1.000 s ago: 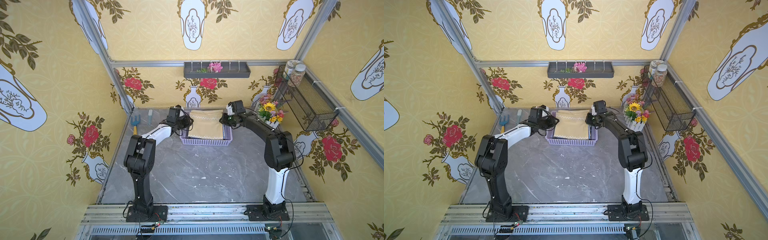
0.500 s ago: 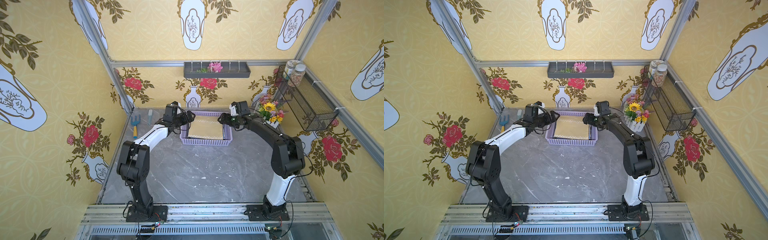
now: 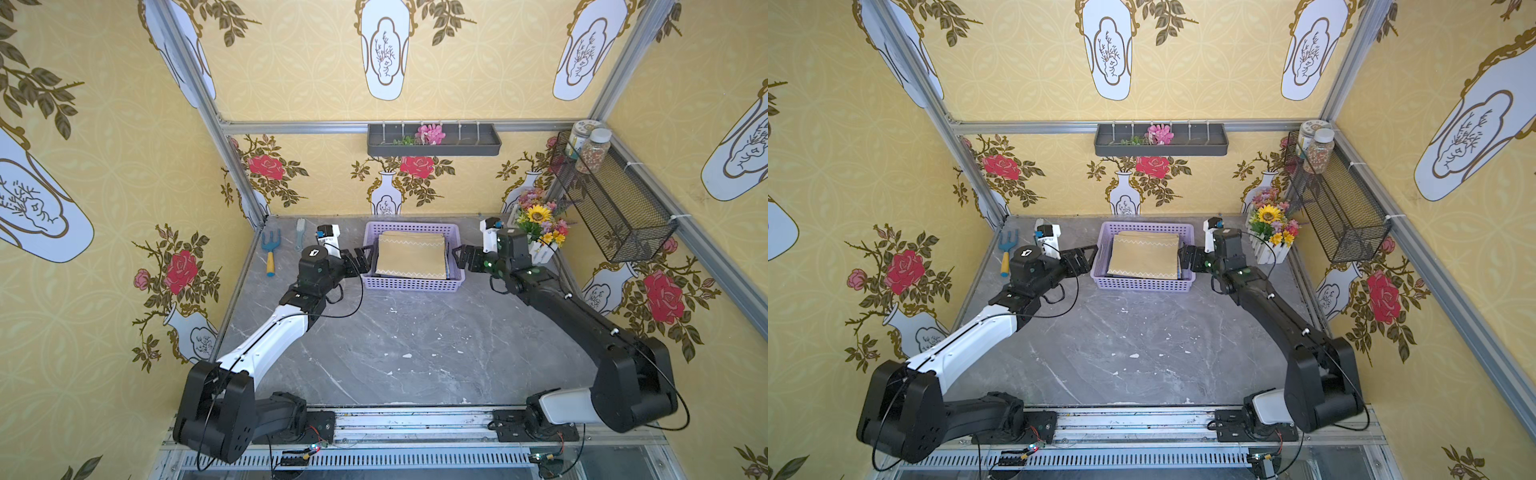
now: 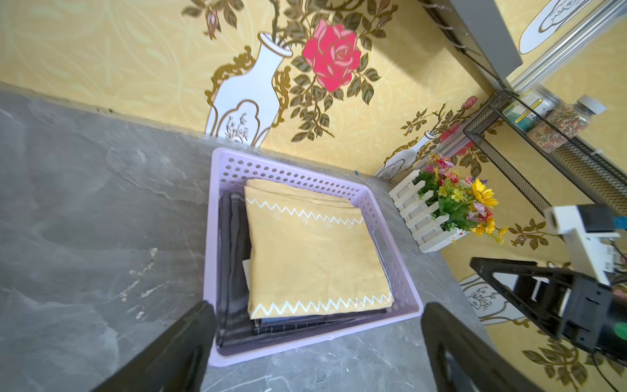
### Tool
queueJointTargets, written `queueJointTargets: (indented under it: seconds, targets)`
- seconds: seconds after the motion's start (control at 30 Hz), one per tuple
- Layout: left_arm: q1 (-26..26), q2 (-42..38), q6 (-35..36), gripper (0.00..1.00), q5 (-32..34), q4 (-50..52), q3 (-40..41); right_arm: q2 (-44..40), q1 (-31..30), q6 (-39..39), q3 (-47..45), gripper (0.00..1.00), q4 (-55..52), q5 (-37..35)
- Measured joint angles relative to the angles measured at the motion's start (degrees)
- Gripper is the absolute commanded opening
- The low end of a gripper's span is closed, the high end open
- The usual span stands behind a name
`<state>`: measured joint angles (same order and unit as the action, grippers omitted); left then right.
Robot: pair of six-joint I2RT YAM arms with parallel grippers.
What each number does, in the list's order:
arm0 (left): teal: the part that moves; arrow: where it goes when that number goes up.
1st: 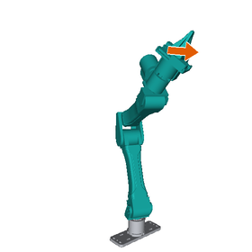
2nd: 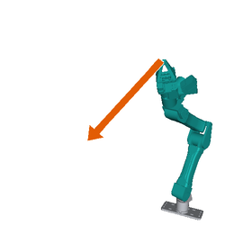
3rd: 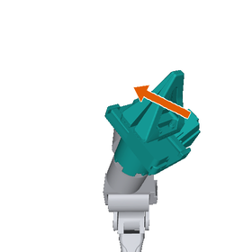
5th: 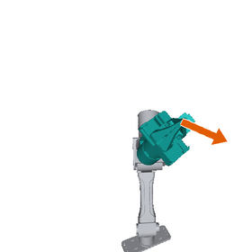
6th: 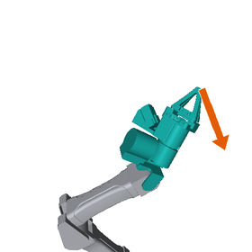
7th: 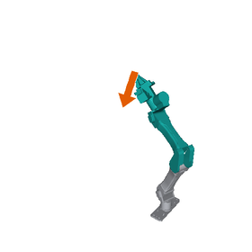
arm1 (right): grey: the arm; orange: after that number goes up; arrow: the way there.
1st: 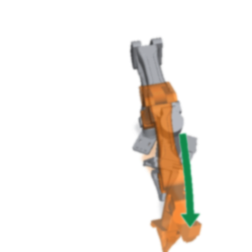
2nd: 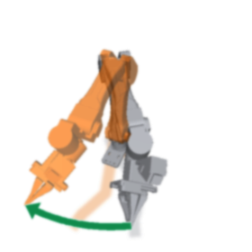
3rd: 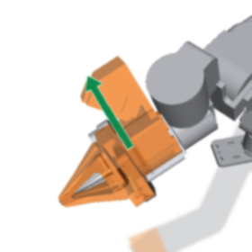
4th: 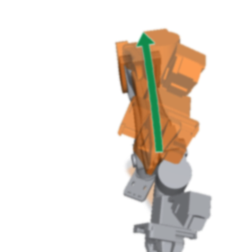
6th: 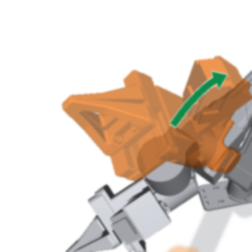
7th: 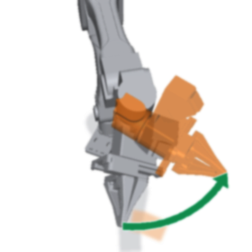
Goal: Put the folded pillowcase in the basket
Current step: Reset both arms
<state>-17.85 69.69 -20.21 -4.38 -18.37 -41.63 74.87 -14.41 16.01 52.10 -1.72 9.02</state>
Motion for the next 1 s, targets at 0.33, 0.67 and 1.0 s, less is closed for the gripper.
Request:
queueJointTargets:
  seconds: [0.33,0.67,1.0]
  targets:
    - [0.0,-14.1,9.0,1.00,7.3,-5.7,14.2,-24.1,-0.2,-5.8,-20.7,0.97,11.0,-8.5]
    - [0.3,-19.8,16.4,1.00,15.2,-10.4,22.3,-26.0,0.2,-6.0,-20.9,0.97,7.0,-16.6]
    - [10.2,-21.0,18.7,1.00,18.0,-15.9,26.2,-23.7,1.4,-8.8,-22.7,0.97,6.3,-16.9]
